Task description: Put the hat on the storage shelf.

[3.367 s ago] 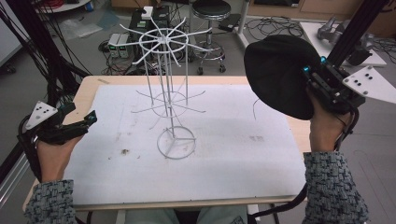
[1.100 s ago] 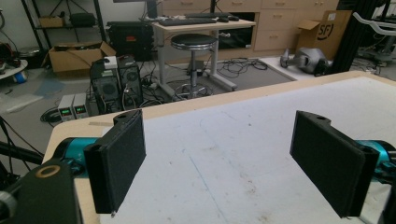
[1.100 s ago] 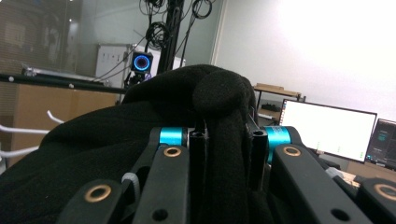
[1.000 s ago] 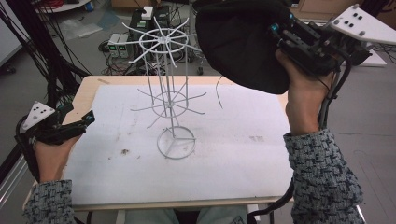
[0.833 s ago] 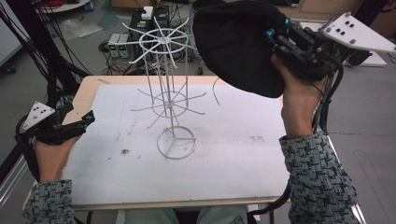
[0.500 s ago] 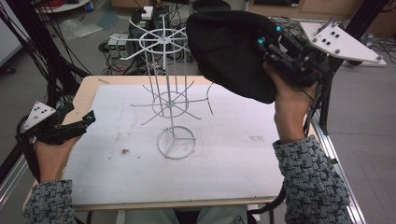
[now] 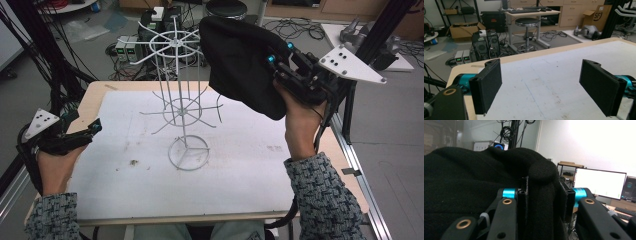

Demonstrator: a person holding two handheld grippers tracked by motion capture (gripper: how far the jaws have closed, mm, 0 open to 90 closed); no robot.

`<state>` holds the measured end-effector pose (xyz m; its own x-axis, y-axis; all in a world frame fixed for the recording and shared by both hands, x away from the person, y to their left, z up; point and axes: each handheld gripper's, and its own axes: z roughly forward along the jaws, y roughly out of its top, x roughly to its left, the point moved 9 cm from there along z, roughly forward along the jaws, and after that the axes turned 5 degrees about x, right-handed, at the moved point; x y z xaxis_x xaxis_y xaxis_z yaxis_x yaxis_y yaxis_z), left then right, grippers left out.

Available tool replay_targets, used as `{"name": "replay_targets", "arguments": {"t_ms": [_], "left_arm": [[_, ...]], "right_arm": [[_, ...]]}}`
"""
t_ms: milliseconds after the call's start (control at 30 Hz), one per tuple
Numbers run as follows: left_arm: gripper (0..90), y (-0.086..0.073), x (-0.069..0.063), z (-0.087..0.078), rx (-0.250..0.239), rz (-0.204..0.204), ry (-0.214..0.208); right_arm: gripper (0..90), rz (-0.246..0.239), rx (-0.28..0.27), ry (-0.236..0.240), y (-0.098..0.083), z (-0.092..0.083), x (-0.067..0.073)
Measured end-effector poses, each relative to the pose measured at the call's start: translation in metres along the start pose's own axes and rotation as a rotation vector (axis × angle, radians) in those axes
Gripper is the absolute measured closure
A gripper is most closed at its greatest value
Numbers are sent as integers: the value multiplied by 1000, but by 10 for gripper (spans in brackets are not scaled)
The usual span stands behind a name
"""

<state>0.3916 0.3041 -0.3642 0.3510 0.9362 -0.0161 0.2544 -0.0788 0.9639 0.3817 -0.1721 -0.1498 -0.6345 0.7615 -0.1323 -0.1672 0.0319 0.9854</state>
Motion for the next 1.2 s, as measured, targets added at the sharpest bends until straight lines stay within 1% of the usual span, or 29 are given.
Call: {"name": "replay_targets", "arguments": {"t_ms": [33, 167, 367, 500, 600, 633, 733, 767, 900, 1000, 1133, 1167, 1200], "left_arm": [[184, 0, 0, 0, 0, 0, 0], [184, 0, 0, 0, 0, -3, 0], [184, 0, -1, 0, -1, -2, -2], [184, 0, 0, 0, -1, -4, -2], [184, 0, 0, -1, 0, -4, -3], [184, 0, 0, -1, -1, -4, -3], [184, 0, 0, -1, 0, -3, -3], [184, 1, 0, -1, 0, -3, -3], [184, 0, 1, -1, -1, -6, -2], [184, 1, 1, -2, -3, -7, 0], [184, 1, 2, -3, -4, -7, 2], [184, 1, 3, -3, -5, -8, 1], [184, 1, 3, -3, -5, -8, 1]], "right_arm": [[663, -1, -2, 0, -2, 0, 0], [648, 22, -10, 5, -9, -3, 1], [622, 36, -20, 5, -22, -4, 2], [615, 55, -20, 19, -30, -5, 4], [618, 57, -26, 26, -34, -6, 7], [616, 50, -29, 26, -35, -6, 7], [614, 64, -31, 30, -38, -7, 8], [609, 74, -29, 28, -41, -7, 8], [602, 79, -26, 28, -45, -8, 8], [596, 89, -11, 31, -51, -9, 9], [593, 87, 6, 28, -55, -10, 8], [587, 98, 16, 32, -58, -11, 9], [584, 95, 22, 30, -58, -12, 8]]}}
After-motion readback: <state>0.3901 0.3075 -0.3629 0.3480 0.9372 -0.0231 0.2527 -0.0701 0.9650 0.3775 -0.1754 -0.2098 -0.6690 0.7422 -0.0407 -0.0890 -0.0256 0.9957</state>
